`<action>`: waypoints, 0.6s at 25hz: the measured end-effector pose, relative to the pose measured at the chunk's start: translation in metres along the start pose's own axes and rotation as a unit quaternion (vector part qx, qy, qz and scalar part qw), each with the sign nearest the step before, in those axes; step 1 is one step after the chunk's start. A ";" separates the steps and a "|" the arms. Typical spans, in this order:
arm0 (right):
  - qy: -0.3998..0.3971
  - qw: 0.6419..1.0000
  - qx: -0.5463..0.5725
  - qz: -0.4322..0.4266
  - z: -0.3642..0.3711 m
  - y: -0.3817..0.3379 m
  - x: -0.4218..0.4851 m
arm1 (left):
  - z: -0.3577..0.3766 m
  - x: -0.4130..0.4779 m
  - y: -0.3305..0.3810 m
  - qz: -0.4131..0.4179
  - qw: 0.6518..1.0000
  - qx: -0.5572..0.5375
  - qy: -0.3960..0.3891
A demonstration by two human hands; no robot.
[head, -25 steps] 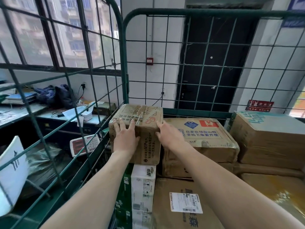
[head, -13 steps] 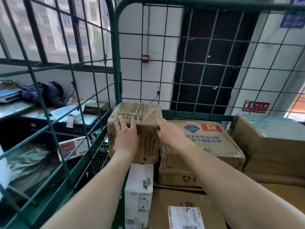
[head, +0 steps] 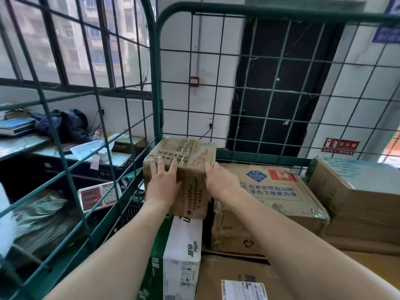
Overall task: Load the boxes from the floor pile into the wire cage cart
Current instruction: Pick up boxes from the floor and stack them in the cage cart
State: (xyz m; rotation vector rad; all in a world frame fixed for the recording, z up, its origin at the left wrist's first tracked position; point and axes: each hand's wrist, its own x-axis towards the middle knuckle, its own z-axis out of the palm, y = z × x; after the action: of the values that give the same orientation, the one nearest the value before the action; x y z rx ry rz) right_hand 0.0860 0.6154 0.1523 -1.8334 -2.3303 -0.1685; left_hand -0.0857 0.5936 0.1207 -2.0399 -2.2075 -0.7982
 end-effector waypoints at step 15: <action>-0.044 0.997 0.063 -0.003 -0.005 0.012 0.017 | 0.006 0.012 0.007 -0.001 1.000 0.005 -0.018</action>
State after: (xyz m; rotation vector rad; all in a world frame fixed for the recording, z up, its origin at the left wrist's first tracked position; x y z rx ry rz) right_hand 0.0937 0.6332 0.1606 -1.8068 -2.3455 0.0590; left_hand -0.0783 0.6071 0.1219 -2.0638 -2.2268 -0.7563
